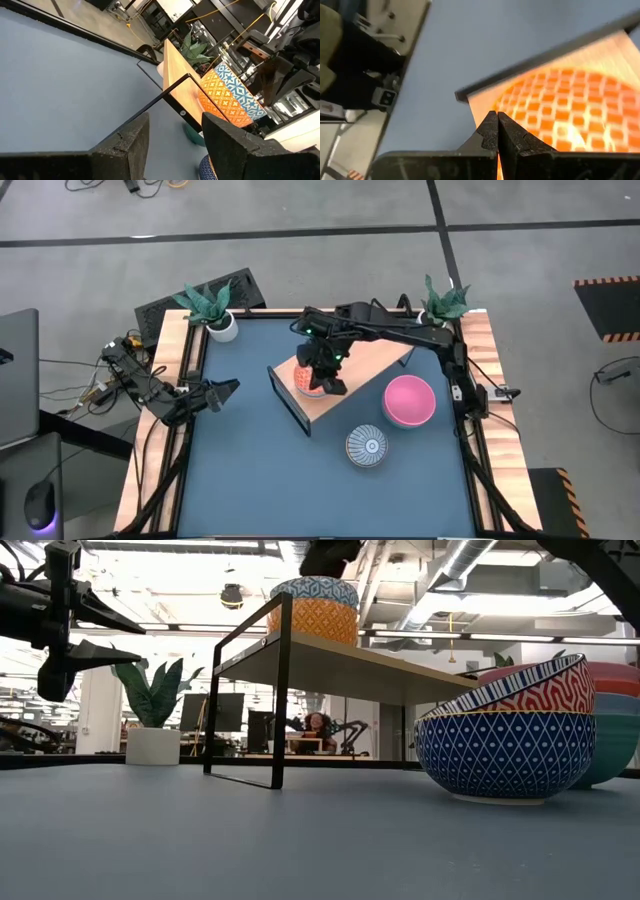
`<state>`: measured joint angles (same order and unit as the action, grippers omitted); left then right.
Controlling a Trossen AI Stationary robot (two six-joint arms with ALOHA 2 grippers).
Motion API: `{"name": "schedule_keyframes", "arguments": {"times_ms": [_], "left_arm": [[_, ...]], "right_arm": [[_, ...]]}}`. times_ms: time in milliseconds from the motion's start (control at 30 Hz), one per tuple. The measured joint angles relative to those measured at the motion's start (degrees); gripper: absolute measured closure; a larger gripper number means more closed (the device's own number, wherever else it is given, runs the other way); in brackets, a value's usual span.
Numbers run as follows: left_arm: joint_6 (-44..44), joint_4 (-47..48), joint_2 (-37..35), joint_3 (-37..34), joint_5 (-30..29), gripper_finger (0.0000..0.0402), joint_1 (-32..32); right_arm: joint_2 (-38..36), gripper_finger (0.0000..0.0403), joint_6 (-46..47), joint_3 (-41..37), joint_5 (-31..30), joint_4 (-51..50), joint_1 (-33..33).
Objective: Place and stack bowls onto a shelf
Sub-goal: Stack the orange patterned bowl on top of the blue patterned bowl on the shelf
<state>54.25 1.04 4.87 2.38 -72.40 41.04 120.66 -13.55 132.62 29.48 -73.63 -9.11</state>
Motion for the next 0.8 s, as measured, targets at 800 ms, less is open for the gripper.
{"name": "schedule_keyframes", "arguments": {"times_ms": [800], "left_arm": [[0.0,2.3,0.0,0.0,-0.5,0.0236,0.0]], "right_arm": [[-40.4,0.0385,22.2,-47.4,-40.5,44.8,8.0]]}}
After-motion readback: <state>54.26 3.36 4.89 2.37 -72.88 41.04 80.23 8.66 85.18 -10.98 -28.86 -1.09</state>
